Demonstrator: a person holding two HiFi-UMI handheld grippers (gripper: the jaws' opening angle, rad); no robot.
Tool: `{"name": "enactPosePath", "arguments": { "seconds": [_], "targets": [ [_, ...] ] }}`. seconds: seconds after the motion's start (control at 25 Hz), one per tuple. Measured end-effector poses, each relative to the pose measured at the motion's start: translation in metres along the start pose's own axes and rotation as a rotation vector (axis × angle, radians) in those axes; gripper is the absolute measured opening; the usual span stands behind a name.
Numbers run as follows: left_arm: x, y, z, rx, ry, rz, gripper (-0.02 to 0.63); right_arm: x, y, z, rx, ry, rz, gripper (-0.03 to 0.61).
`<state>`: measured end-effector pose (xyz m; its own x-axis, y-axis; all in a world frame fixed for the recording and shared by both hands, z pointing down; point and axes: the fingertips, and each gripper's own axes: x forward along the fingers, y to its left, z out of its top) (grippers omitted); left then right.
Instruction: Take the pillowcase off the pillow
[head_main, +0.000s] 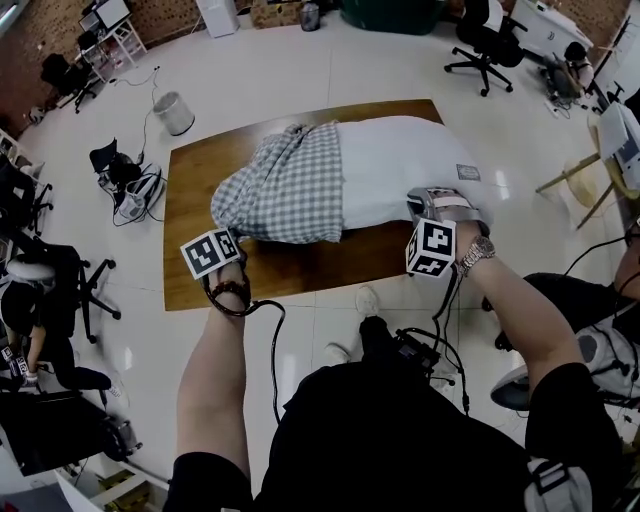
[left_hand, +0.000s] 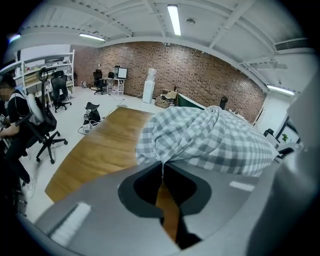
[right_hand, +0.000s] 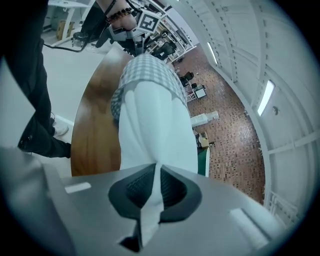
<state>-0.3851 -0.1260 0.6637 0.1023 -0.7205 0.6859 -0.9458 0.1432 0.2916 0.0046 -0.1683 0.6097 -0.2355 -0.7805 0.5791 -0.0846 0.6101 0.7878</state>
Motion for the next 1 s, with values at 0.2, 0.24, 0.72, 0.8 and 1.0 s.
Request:
{"name": "enactPosePath", "arguments": {
  "seconds": [0.2,0.24,0.72,0.8,1.0],
  "targets": [
    [-0.001,-0.002,-0.010,0.000,0.010,-0.013,0.017,-0.006,0.012,-0.001,0.013,-0.011,0.021,0.014],
    [-0.002,-0.004,-0.012,-0.002,0.011,-0.028,0.018,-0.007,0.015,0.000,0.018,-0.014,0.029,0.018],
    [-0.043,-0.009,0.012,0.061,-0.113,-0.029,0.060,-0.048,0.025,0.010,0.069,-0.094,0.174,0.221],
    [-0.049,-0.019,0.016,0.082,-0.124,-0.046,0.063,-0.059,0.019,0.016,0.083,-0.116,0.176,0.221],
    [-0.058,-0.047,0.033,0.152,-0.143,-0.092,0.061,-0.067,-0.003,0.024,0.096,-0.126,0.150,0.221]
  ]
}}
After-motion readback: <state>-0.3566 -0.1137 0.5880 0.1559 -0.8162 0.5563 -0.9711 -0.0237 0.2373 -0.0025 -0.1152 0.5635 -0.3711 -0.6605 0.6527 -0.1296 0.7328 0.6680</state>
